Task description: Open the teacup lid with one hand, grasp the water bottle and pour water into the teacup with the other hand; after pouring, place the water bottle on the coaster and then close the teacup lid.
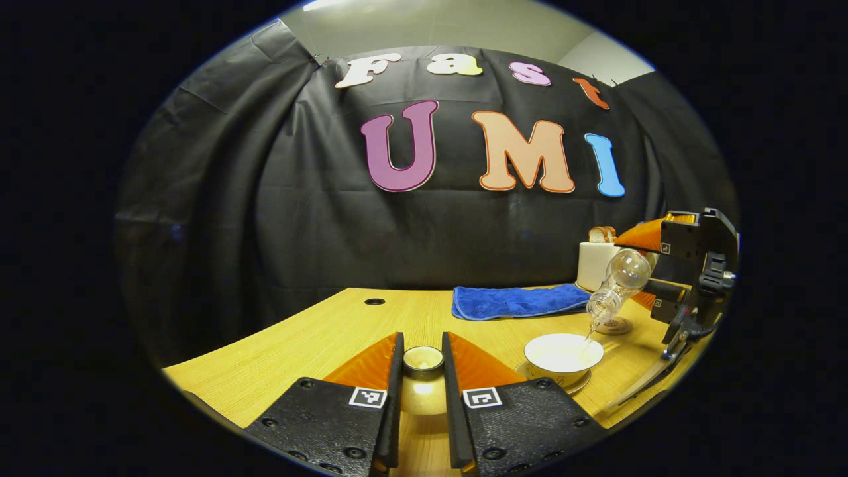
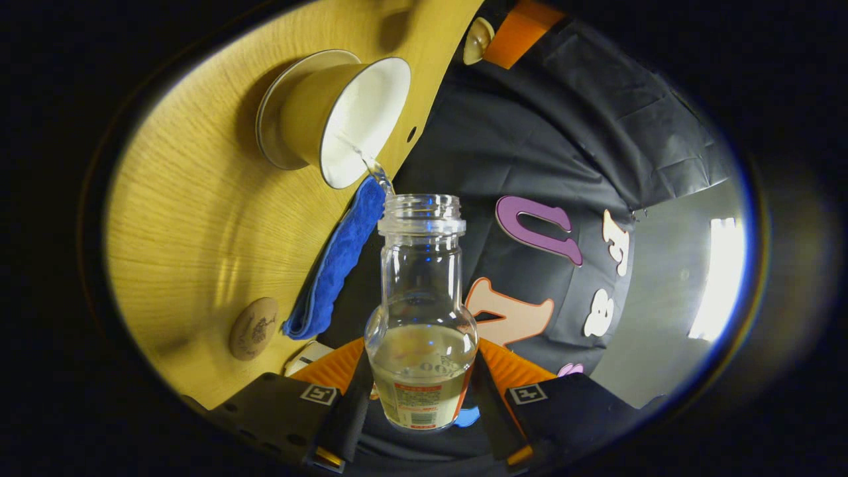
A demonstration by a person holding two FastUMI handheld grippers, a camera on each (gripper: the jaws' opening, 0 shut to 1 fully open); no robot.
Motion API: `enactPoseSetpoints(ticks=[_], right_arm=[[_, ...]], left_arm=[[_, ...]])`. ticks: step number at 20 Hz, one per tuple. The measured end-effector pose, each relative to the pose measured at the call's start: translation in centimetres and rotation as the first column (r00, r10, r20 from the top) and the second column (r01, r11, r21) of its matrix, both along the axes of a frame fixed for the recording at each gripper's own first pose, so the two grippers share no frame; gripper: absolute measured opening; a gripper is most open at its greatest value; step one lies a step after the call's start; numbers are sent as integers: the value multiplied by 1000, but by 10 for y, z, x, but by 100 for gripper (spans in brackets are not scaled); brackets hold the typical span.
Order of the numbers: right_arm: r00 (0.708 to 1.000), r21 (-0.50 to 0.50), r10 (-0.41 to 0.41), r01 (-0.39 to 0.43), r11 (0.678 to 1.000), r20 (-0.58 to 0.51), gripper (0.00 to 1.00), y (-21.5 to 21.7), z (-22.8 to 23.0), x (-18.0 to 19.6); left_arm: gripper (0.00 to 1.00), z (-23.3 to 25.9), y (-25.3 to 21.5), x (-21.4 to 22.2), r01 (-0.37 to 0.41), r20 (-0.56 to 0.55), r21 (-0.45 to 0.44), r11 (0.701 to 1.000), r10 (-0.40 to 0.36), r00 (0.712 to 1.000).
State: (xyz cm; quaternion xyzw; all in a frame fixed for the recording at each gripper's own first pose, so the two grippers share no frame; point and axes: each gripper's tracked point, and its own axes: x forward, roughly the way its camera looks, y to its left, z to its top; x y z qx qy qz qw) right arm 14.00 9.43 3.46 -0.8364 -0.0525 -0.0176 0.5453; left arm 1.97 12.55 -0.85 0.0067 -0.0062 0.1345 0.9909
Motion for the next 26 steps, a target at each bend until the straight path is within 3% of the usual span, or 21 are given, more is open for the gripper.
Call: enactPoseSetpoints(ticks=[13, 17, 19, 21, 26], right_arm=[[987, -159, 96, -75, 984, 127, 78, 18, 39, 4], [988, -147, 86, -67, 987, 127, 79, 13, 38, 6], [994, -68, 52, -45, 997, 93, 77, 9, 31, 6], [1000, 89, 8, -10, 996, 20, 80, -2, 10, 5], [996, 345, -12, 44, 938, -94, 78, 4, -17, -2]], left_arm=[[27, 0, 0, 0, 0, 0, 0, 1000, 0, 1000], [27, 0, -1, 0, -1, 0, 0, 1000, 1, 1000], [27, 0, 0, 0, -6, -1, 1, 1000, 6, 1000], [27, 1, 1, -1, -7, 0, 0, 1000, 7, 1000], [27, 0, 0, 0, -8, 0, 0, 1000, 8, 1000]])
